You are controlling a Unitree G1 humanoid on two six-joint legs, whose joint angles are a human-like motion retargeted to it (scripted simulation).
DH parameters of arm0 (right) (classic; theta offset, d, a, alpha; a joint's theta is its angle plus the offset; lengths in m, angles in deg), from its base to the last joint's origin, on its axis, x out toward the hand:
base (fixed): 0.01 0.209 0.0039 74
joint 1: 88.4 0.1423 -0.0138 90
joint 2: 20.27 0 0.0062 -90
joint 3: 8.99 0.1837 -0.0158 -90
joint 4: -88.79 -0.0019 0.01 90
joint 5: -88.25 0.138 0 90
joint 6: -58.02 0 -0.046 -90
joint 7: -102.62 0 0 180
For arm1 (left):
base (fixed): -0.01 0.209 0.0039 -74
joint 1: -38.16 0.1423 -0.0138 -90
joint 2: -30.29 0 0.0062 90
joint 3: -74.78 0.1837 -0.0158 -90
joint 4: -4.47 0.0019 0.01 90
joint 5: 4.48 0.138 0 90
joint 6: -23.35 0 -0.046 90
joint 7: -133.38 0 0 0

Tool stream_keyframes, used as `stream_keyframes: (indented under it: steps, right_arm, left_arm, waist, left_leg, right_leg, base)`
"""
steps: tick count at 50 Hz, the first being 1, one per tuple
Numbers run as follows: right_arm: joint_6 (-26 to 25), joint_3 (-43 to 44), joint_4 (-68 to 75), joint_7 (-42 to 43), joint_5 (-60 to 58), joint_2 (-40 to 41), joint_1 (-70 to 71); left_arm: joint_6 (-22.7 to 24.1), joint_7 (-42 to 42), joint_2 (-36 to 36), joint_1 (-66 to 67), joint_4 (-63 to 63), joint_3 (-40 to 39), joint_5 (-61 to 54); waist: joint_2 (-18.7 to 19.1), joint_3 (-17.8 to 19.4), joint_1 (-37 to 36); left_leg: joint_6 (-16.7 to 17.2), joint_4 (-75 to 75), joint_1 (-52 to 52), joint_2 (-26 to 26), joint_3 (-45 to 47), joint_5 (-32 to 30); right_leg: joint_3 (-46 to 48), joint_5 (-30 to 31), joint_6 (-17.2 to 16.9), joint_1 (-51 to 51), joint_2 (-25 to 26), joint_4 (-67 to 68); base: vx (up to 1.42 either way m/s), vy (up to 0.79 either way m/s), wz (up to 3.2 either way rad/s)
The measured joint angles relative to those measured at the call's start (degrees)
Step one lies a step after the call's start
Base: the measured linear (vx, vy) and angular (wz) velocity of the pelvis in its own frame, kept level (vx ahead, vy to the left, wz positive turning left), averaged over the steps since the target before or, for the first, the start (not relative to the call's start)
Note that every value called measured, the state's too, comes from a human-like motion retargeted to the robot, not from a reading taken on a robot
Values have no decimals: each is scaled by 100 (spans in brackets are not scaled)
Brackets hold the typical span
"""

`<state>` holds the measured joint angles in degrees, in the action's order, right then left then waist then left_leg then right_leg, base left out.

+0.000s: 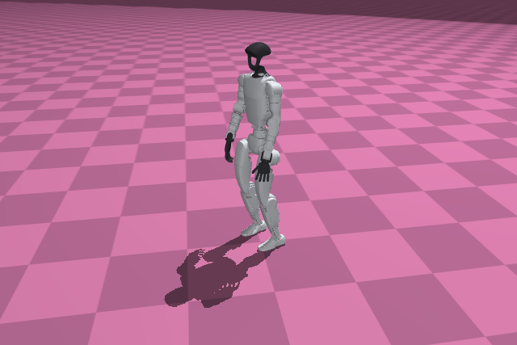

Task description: Walk

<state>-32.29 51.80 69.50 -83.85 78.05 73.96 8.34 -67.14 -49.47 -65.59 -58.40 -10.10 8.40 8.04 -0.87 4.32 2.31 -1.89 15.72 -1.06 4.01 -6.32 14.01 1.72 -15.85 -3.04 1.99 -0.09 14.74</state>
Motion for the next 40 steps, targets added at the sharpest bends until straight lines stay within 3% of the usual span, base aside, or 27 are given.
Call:
stream_keyframes:
  steps: [40]
  right_arm:
    - [-87, 216, 45, 44, 313, -33, -68]
  left_arm:
    - [-88, -8, -141, 9, 147, -206, -361]
  waist:
    - [55, -42, 21]
  left_leg:
    - [-34, 505, 285, 30, 48, 260]
  right_leg:
    - [-72, -113, 14, -67, 7, 48]
  base:
    - [0, 0, 0]
